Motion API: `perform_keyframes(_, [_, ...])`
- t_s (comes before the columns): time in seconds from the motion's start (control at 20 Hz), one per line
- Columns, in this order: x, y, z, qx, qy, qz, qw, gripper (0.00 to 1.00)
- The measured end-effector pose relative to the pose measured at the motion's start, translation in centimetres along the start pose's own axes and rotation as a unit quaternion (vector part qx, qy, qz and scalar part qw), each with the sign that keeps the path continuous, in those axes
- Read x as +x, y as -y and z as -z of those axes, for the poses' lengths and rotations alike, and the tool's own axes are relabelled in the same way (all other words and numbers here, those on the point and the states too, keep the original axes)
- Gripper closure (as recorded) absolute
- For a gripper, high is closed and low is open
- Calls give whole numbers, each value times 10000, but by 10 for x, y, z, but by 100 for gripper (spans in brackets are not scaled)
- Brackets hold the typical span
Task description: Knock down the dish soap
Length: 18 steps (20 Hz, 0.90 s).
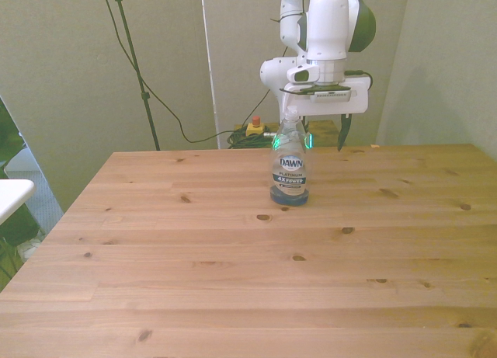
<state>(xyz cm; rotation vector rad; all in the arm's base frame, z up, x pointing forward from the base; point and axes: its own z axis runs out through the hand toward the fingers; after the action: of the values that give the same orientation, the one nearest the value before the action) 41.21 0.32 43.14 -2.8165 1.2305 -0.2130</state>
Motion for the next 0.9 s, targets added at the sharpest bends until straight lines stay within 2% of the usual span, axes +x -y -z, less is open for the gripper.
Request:
perform_keyframes(0.1, [0,1,0,-1,1,-2,10000,0])
perform_keyframes(0.15, [0,0,1,-2,-12,-14,10000,100])
perform_keyframes(0.65, [27,-24,42,195,-508,-780,9955,100])
perform_keyframes(0.9, [24,-24,43,18,-589,-1123,9919,100])
